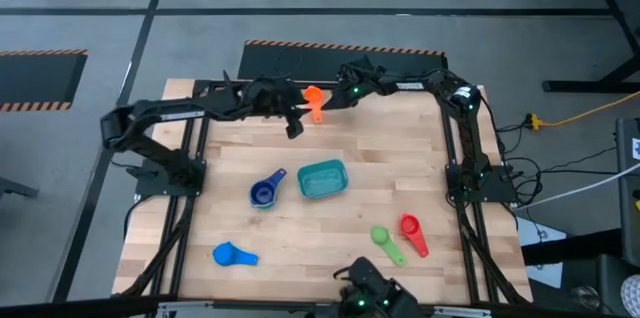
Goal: Nest measuring cups in basket
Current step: Stack the orange measuring cup on top of the dark blue measuring cup
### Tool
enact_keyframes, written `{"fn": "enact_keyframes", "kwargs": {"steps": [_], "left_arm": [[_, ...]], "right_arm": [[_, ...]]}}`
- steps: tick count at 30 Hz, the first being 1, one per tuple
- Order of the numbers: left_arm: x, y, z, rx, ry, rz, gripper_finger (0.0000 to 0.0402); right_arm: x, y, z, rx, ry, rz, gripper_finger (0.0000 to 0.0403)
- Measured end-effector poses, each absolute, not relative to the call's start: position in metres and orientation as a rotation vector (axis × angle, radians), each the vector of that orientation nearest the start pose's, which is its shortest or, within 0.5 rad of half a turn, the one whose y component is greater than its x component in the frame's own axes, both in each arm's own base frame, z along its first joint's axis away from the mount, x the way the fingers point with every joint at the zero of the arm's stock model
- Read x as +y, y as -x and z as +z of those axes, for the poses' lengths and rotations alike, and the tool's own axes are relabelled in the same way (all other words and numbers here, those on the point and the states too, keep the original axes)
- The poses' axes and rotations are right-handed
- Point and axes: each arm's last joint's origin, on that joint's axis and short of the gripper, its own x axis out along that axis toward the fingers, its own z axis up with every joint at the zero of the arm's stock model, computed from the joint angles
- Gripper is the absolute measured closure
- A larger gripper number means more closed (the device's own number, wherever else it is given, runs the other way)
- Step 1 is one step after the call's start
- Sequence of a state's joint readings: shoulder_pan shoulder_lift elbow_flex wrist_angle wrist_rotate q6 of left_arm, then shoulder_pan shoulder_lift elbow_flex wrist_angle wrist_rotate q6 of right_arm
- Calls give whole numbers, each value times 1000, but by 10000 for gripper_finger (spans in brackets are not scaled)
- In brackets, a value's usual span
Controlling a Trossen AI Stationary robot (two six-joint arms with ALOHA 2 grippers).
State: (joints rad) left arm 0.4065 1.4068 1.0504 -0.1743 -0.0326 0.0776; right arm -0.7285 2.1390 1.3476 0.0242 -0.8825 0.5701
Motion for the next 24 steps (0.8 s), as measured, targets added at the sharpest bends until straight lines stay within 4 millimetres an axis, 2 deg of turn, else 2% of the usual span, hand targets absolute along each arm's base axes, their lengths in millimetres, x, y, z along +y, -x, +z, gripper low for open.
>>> {"fn": "enact_keyframes", "kwargs": {"steps": [6, 10, 17, 24], "left_arm": [[161, -302, 248, 556, 141, 512, 290], [189, -304, 222, 558, 236, 601, 290], [234, -294, 182, 553, 405, 734, 290], [261, -283, 156, 515, 596, 742, 290]], "right_arm": [[-287, -333, 153, 519, -1034, -87, 234], [-288, -331, 155, 513, -1009, -92, 234], [-284, -335, 155, 518, -974, -72, 234], [-276, -342, 155, 525, -943, -45, 234]]}}
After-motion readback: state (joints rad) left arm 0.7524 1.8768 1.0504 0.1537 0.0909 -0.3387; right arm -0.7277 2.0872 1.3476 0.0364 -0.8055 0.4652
